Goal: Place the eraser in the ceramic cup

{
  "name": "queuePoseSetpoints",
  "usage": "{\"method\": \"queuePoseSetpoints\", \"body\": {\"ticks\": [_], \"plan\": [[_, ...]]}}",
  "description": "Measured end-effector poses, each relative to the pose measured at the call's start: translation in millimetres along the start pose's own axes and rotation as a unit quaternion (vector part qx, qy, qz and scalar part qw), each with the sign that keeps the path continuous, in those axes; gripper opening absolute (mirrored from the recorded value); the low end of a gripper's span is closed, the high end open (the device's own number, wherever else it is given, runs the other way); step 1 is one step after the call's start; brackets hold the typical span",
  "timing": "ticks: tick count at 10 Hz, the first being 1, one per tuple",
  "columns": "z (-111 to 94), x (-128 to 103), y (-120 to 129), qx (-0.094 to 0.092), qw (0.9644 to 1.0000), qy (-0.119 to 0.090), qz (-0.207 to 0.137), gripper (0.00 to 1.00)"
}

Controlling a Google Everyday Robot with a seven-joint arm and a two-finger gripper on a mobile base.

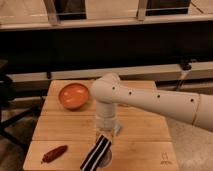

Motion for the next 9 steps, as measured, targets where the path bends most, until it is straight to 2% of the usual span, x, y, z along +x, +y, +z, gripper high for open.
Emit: {"method": "queuePoseSetpoints", "body": {"ticks": [2, 9], "plan": [[-0.4, 2.5, 4.6, 0.008, 0.9999, -0.013, 0.0, 0.04], [7.4, 7.2, 12.6, 0.015, 0.9995, -0.029, 0.001, 0.04]]}}
